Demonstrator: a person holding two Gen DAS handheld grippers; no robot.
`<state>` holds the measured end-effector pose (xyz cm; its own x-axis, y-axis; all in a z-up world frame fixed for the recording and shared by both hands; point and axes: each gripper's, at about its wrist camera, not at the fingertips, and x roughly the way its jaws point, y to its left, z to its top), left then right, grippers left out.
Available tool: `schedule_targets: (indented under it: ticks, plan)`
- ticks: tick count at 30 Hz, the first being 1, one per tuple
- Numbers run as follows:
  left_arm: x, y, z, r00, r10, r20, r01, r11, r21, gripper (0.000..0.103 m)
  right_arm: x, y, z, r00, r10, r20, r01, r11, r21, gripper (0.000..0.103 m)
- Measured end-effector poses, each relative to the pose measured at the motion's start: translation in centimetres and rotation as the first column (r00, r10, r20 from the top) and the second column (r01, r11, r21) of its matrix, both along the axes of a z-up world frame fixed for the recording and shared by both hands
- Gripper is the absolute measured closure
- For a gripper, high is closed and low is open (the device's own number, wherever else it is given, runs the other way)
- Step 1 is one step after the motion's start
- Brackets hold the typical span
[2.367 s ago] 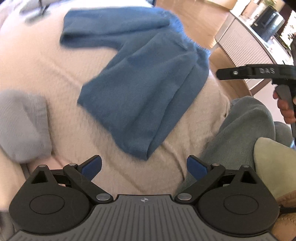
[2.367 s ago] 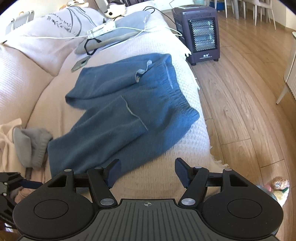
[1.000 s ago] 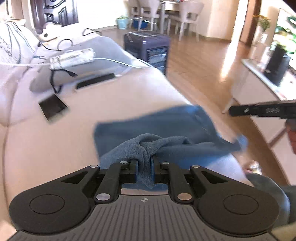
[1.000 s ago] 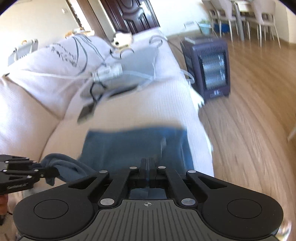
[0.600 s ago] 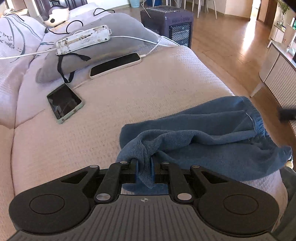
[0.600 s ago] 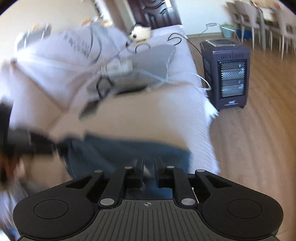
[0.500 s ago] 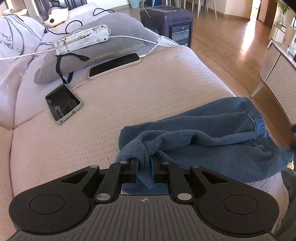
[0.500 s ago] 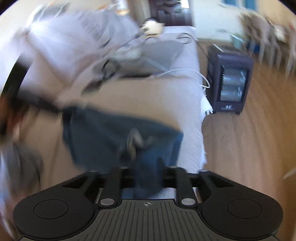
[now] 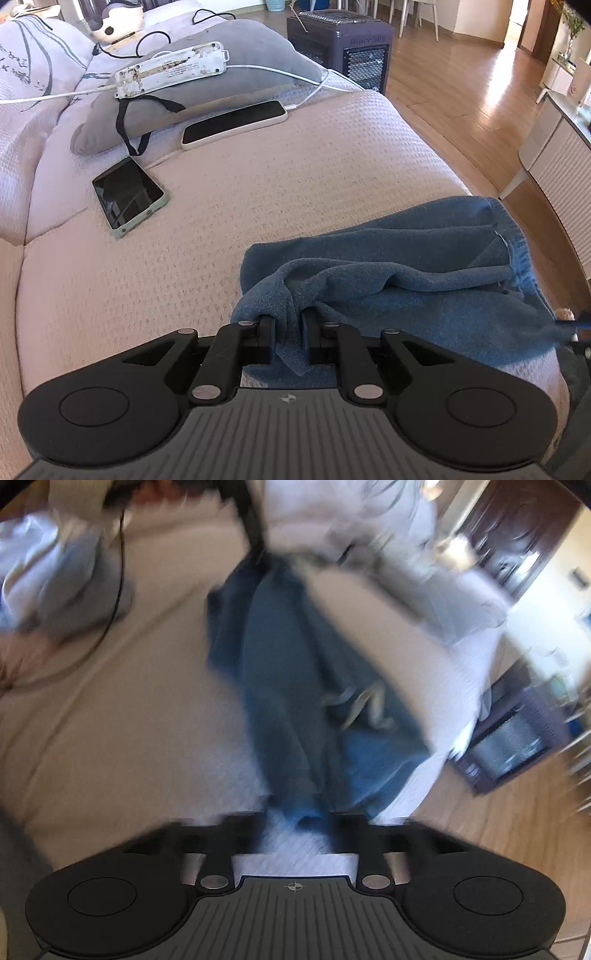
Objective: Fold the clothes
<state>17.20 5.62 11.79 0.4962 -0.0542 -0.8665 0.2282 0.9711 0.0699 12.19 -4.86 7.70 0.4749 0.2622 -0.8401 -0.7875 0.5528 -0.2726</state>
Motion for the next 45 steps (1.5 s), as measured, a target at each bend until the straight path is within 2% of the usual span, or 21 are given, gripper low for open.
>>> schedule_targets:
  ticks: [3, 7, 9, 11, 13, 15, 16, 18, 22, 25, 29, 31, 34, 36, 40, 41, 43, 45]
  plan:
    - [-0.4, 0.1, 0.7, 0.999, -0.017, -0.028, 0.017, 1.000, -0.004, 0.091, 2.7, -2.0, 2.8, 0.993, -0.103, -0.062, 0.112, 0.981, 0.159, 0.093]
    - [1.4, 1.5, 1.5, 0.994, -0.009, -0.105, -0.002, 0.994, -0.108, 0.089, 8.2, -5.3, 5.9, 0.960, -0.247, -0.132, 0.278, 0.901, 0.332, 0.093]
    - [4.0, 2.9, 0.6, 0.988, 0.045, -0.149, -0.071, 0.982, -0.177, 0.075, 11.1, -6.4, 5.9, 0.934, -0.322, -0.152, 0.356, 0.862, 0.360, 0.093]
    - [6.6, 4.3, -0.4, 0.976, 0.111, -0.189, -0.153, 0.963, -0.223, 0.070, 13.4, -6.4, 4.5, 0.908, -0.386, -0.167, 0.420, 0.836, 0.353, 0.093]
    - [7.8, 5.0, -0.7, 0.970, 0.172, -0.174, -0.204, 0.960, -0.191, 0.069, 15.6, -6.2, 2.9, 0.879, -0.443, -0.173, 0.476, 0.812, 0.339, 0.092]
    - [7.9, 5.5, -0.7, 0.965, 0.205, -0.164, -0.229, 0.962, -0.146, 0.055, 16.5, -6.0, 1.5, 0.861, -0.471, -0.191, 0.508, 0.794, 0.333, 0.087]
    - [7.9, 5.7, -0.7, 0.963, 0.218, -0.160, -0.239, 0.963, -0.124, 0.052, 16.7, -6.0, 1.1, 0.856, -0.483, -0.186, 0.517, 0.791, 0.327, 0.084]
    - [7.4, 6.4, -0.3, 0.961, 0.229, -0.153, -0.245, 0.964, -0.100, 0.050, 16.7, -6.1, 0.5, 0.846, -0.505, -0.171, 0.532, 0.785, 0.318, 0.081]
    - [6.1, 7.7, 0.5, 0.963, 0.237, -0.126, -0.252, 0.961, -0.118, 0.045, 15.7, -7.5, 1.1, 0.816, -0.561, -0.139, 0.573, 0.755, 0.320, 0.078]
    - [5.4, 7.9, 0.5, 0.968, 0.221, -0.119, -0.238, 0.957, -0.164, 0.036, 14.4, -7.9, 2.0, 0.814, -0.563, -0.144, 0.576, 0.747, 0.332, 0.078]
    - [4.9, 8.1, 0.1, 0.971, 0.206, -0.119, -0.229, 0.945, -0.233, 0.032, 11.6, -6.2, 2.4, 0.844, -0.511, -0.162, 0.535, 0.781, 0.322, 0.073]
    - [5.1, 8.0, -0.6, 0.968, 0.209, -0.141, -0.242, 0.928, -0.284, 0.033, 10.3, -5.3, 2.1, 0.855, -0.492, -0.168, 0.519, 0.795, 0.314, 0.063]
    - [5.1, 7.2, -1.3, 0.970, 0.195, -0.146, -0.233, 0.917, -0.324, 0.039, 8.7, -4.6, 1.7, 0.860, -0.474, -0.189, 0.510, 0.798, 0.321, 0.063]
    - [5.0, 6.7, -1.6, 0.972, 0.186, -0.144, -0.224, 0.917, -0.331, 0.065, 8.1, -4.4, 1.5, 0.862, -0.461, -0.211, 0.507, 0.793, 0.338, 0.063]
    - [4.6, 6.3, -1.6, 0.972, 0.191, -0.136, -0.226, 0.916, -0.331, 0.086, 7.2, -3.4, 1.3, 0.888, -0.414, -0.199, 0.459, 0.811, 0.363, 0.063]
    - [4.4, 6.4, -1.5, 0.972, 0.191, -0.133, -0.226, 0.913, -0.340, 0.095, 7.0, -2.8, 1.3, 0.900, -0.392, -0.191, 0.436, 0.823, 0.363, 0.063]
    - [4.1, 6.8, -1.0, 0.972, 0.191, -0.134, -0.228, 0.899, -0.375, 0.096, 6.5, -1.0, 1.1, 0.928, -0.337, -0.158, 0.372, 0.863, 0.343, 0.063]
    - [3.7, 7.1, -0.3, 0.972, 0.196, -0.131, -0.232, 0.887, -0.399, 0.097, 6.1, 1.2, 0.9, 0.958, -0.274, -0.087, 0.288, 0.905, 0.312, 0.064]
